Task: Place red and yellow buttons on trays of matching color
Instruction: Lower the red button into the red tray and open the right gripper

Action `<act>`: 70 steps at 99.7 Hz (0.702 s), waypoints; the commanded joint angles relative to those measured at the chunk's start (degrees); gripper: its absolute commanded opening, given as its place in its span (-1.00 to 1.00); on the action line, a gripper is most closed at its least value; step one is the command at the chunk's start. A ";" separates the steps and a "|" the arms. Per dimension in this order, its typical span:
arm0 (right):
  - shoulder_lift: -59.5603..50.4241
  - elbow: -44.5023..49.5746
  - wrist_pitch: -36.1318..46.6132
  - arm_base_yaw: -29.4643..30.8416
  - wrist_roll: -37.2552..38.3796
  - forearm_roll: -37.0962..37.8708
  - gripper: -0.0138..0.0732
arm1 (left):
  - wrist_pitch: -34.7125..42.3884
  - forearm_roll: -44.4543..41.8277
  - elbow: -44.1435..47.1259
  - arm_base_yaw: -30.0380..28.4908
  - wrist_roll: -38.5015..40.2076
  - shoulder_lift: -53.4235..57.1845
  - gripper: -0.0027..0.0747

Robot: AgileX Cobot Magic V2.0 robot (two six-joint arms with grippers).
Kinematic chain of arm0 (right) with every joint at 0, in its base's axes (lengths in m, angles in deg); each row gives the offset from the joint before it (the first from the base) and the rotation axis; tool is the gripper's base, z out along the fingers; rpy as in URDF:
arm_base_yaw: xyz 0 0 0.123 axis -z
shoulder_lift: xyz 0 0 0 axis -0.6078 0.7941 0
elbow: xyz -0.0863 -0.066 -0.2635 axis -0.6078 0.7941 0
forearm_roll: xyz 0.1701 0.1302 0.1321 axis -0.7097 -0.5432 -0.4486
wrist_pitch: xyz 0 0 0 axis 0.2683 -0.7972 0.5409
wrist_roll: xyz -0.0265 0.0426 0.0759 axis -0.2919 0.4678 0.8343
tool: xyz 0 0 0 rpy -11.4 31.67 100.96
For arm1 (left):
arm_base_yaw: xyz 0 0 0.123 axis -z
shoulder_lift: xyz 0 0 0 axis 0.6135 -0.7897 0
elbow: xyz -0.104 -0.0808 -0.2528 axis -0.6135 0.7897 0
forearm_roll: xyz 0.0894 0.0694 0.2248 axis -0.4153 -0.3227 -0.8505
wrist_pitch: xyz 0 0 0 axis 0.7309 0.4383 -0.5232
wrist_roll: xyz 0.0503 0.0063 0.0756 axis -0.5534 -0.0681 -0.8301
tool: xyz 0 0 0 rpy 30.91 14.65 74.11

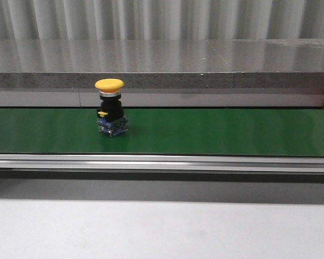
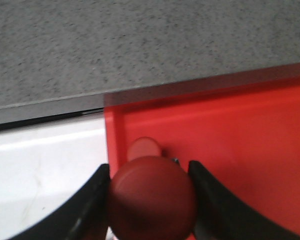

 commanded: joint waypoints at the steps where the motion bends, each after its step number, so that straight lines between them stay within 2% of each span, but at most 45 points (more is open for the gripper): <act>1: 1.13 -4.56 4.15 1.68 0.13 -0.74 -0.35 | 4.25 -0.24 -1.52 0.45 -0.05 -0.42 -0.98; 30: 14.50 -14.76 4.04 4.37 0.56 -0.74 -0.35 | 4.25 -0.24 -1.52 0.45 -0.05 -0.42 -0.98; 70: 23.30 -16.65 6.39 4.37 0.57 -3.90 -0.35 | 4.25 -0.24 -1.52 0.45 -0.05 -0.42 -0.98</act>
